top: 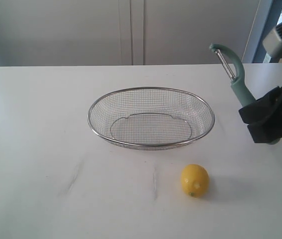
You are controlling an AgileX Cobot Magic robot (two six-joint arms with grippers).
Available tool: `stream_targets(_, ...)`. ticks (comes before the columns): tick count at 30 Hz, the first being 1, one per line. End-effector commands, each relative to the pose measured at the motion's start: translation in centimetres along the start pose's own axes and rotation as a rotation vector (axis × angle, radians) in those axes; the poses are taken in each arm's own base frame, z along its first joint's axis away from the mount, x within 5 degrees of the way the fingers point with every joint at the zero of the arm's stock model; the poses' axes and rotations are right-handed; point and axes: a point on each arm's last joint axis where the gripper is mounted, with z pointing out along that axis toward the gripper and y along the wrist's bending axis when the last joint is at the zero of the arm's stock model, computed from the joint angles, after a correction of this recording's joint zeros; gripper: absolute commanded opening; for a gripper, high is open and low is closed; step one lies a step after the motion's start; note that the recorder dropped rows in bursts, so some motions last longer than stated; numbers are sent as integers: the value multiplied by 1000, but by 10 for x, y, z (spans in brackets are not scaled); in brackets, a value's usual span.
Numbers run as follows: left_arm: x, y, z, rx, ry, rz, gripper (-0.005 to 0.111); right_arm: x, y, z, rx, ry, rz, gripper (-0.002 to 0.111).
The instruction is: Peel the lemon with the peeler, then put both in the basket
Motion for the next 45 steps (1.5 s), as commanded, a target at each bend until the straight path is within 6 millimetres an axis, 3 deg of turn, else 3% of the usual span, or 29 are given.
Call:
stream_targets(1, -8, -1, 0, 19, -101, -186, 0, 0, -1, -2, 3, -12, 10, 0)
stream_targets(5, -17, 1, -2, 31, -197, -391, 0, 0, -1, -2, 3, -12, 10, 0)
stream_targets(14, -39, 11, -10, 28, -486, -637, 0, 0, -1, -2, 3, -12, 10, 0)
stream_targets(24, -75, 6, -24, 44, -198, -451, 0, 0, -1, -2, 3, -12, 10, 0)
stream_targets(30, -96, 5, -15, 58, 91, -285, 0, 0, -1, -2, 3, -12, 10, 0)
stream_targets(33, -125, -5, -2, 220, 287, -164, 0, 0, -1, -2, 3, -12, 10, 0)
stream_targets(38, -151, -28, 16, 543, 296, -155, 0, 0, -1, -2, 3, -12, 10, 0)
stream_targets(45, -160, -45, 43, 713, 307, -148, 0, 0, -1, -2, 3, -12, 10, 0)
